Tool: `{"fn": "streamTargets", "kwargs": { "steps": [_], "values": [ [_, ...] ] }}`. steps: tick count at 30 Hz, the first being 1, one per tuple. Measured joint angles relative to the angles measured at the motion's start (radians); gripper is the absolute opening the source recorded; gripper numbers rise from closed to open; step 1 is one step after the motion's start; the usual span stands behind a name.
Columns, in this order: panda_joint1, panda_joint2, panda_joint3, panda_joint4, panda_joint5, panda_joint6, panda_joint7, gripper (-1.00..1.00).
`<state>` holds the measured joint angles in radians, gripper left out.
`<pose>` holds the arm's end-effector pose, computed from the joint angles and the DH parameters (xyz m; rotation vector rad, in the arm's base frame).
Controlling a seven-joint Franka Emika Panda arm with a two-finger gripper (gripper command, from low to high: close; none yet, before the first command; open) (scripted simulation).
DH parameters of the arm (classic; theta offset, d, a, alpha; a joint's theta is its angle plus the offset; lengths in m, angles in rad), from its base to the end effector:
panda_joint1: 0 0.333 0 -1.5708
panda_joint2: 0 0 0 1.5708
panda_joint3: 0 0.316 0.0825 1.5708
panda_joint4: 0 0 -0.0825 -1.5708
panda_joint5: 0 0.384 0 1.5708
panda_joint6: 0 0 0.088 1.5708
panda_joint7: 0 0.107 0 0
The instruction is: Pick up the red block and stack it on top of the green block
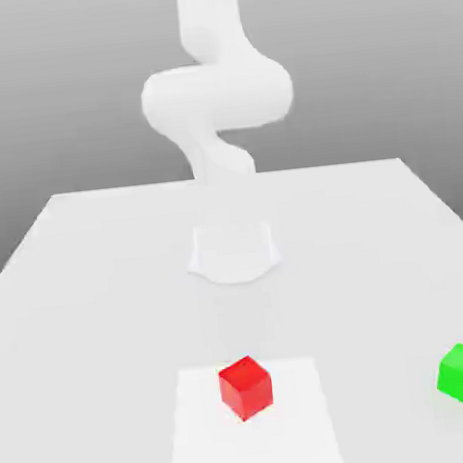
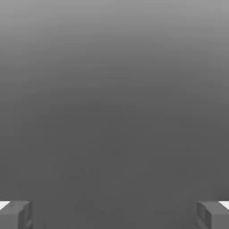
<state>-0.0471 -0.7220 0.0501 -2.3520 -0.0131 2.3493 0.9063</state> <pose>0.3783 0.0071 0.6614 -2.4458 1.1779 -0.9459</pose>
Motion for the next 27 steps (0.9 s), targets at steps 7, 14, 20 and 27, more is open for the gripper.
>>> {"fn": "streamTargets", "kwargs": {
  "steps": [7,14,20,27],
  "values": [
    [-0.136,0.259,0.135,-0.161,-0.042,0.157,0.342,0.00],
    [-0.224,0.530,0.207,-0.327,-0.064,0.321,0.682,0.00],
    [-0.228,0.723,0.216,-0.439,-0.003,0.455,0.864,0.00],
    [-0.191,0.893,0.144,-0.419,-0.141,0.593,0.981,0.00]
  ]
}}
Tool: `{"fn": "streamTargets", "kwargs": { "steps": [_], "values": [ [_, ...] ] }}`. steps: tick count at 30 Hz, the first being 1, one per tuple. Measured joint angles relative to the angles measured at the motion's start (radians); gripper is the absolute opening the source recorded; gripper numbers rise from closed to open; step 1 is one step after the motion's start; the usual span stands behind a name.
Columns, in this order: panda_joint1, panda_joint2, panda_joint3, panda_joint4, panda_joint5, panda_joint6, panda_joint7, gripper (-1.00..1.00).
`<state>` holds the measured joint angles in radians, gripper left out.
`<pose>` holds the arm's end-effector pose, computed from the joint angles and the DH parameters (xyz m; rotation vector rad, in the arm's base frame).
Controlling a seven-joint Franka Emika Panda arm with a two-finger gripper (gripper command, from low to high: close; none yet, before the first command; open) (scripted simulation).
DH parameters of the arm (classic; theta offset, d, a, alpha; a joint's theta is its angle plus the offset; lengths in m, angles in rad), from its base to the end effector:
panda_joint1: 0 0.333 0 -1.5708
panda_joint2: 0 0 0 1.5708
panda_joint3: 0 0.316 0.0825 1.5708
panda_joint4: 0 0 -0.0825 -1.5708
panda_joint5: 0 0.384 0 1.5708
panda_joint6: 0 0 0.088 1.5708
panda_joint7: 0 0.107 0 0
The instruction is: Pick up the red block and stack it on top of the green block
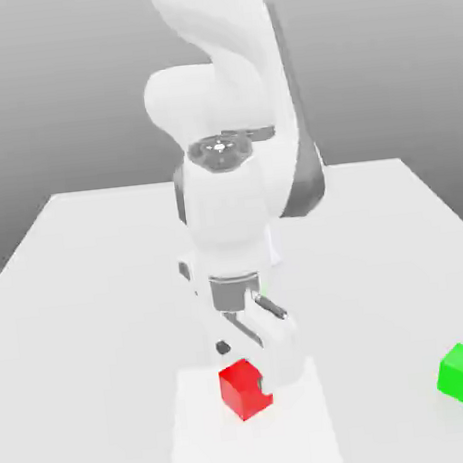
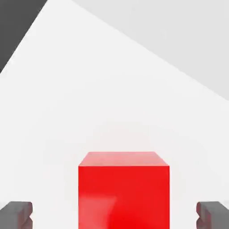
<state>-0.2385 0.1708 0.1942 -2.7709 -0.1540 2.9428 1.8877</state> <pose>0.3803 -0.0024 0.1650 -1.9684 2.4400 -0.0039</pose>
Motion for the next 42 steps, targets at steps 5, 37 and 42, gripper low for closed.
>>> {"fn": "streamTargets", "kwargs": {
  "steps": [5,37,42],
  "values": [
    [0.048,0.069,-0.063,0.008,-0.059,0.056,0.043,-1.00],
    [0.347,-0.041,0.312,0.279,0.034,-0.338,0.101,-1.00],
    [0.429,0.117,0.228,0.307,-0.131,-0.227,0.226,-1.00]
  ]
}}
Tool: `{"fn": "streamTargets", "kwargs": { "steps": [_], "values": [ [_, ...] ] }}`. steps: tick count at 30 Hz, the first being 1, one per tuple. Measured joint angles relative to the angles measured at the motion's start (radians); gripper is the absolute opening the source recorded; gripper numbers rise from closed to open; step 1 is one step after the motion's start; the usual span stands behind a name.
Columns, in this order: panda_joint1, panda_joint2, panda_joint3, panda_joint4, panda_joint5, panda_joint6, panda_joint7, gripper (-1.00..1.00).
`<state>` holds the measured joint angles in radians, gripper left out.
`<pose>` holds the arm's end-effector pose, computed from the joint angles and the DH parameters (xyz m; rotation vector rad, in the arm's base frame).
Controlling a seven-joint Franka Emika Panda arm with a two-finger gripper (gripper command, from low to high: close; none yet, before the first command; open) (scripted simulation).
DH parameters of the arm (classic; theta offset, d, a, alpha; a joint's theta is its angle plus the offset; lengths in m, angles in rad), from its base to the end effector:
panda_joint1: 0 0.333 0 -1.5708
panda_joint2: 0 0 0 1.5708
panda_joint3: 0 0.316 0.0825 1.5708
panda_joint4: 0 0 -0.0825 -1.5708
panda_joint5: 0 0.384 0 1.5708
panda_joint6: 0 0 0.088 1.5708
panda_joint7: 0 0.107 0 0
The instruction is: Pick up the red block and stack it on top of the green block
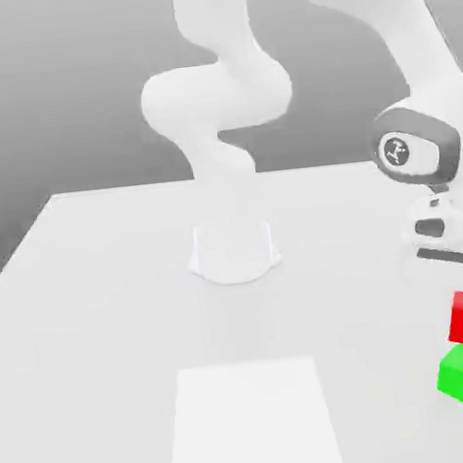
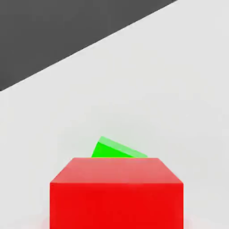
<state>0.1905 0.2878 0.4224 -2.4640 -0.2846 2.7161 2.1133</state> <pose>0.3797 0.2906 0.1917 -2.5394 1.8436 -0.0012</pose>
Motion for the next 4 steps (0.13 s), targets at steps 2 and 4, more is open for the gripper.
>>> {"fn": "streamTargets", "kwargs": {
  "steps": [2,4],
  "values": [
    [0.011,0.019,-0.014,0.002,-0.019,0.015,0.014,1.00],
    [0.011,0.019,-0.014,0.002,-0.019,0.015,0.014,1.00]
  ]
}}
